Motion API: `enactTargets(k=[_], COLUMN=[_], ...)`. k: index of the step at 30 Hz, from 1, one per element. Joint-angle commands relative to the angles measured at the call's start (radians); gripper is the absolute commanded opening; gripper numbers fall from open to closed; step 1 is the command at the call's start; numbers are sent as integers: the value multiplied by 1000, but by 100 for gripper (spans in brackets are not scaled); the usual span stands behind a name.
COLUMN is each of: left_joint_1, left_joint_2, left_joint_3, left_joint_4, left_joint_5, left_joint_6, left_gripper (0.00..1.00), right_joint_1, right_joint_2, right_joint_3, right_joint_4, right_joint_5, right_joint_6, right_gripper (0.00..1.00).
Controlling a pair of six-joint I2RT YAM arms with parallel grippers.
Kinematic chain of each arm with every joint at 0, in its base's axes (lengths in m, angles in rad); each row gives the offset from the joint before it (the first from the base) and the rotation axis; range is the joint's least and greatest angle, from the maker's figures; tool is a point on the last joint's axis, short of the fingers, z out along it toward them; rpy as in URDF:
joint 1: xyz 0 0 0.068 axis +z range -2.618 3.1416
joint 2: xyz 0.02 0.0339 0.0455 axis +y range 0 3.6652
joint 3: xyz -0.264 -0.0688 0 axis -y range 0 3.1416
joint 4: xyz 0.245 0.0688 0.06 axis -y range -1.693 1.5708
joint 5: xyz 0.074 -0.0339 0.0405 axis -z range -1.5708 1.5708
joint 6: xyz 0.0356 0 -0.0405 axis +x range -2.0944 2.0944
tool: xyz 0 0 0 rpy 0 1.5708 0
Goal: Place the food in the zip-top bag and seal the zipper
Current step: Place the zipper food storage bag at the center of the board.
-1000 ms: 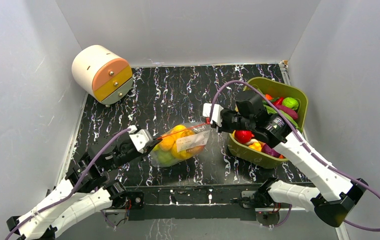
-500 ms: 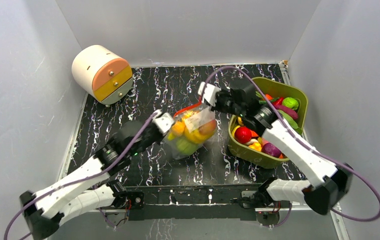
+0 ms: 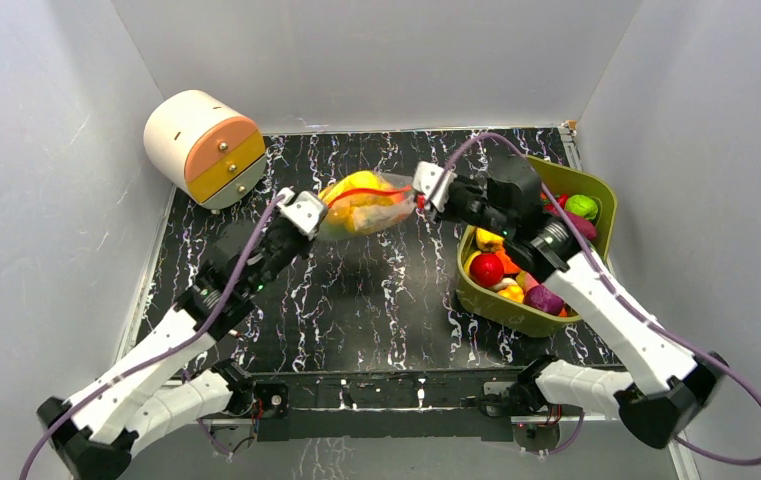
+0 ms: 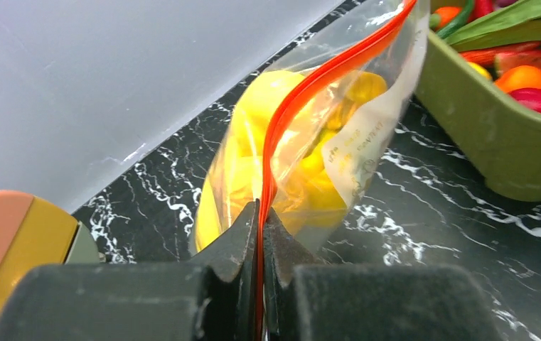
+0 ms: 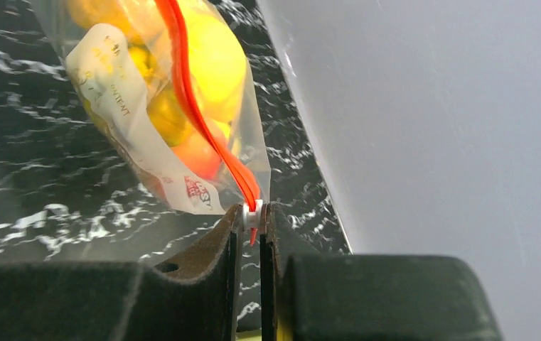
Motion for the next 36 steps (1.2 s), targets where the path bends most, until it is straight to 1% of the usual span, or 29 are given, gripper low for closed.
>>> enactTargets(k=[1,4,7,10,12,15,19,21,26,28,30,31,32,33,34,36], left_joint_1=[0,2,3,2,2,3,6,10,28,43,54,57,57,57,57,58], left_joint_2=[-152,-182,-162,-113,-86,-55,19,55,122,144,168,181,197,210,222,233], left_joint_3=[-14,-18,-27,-62,-100,-159,-205,-213,-202,-178,-137,-116,-92,-70,-47,-10], left_joint_4=[-93,-168,-216,-229,-215,-166,-116,-96,-37,-8,12,14,11,-1,-14,-47], left_joint_5=[54,46,46,60,18,0,-7,-4,-71,-75,-71,-86,-111,-133,-153,-180], left_joint_6=[-116,-164,-209,-252,-293,-315,-327,-310,-272,-274,-276,-279,-279,-280,-274,-261], left_gripper=[0,0,0,0,0,0,0,0,11,15,21,26,35,44,51,63], right_joint_1=[3,2,2,3,3,3,2,2,2,3,2,2,2,2,3,2], right_joint_2=[-137,-151,-116,-50,-5,59,128,149,179,195,221,232,245,253,258,252], right_joint_3=[-31,-26,-61,-93,-112,-124,-131,-130,-115,-90,-62,-48,-32,-19,-7,0], right_joint_4=[-135,-204,-208,-199,-188,-172,-128,-83,84,135,164,171,163,152,138,128], right_joint_5=[-235,-314,-301,-249,-232,-217,-181,-157,-92,-83,-82,-80,-71,-67,-64,-58], right_joint_6=[-1,-18,-30,-50,-57,-60,-62,-47,8,34,63,71,81,93,109,153], right_gripper=[0,0,0,0,0,0,0,0,8,9,12,23,29,42,48,56])
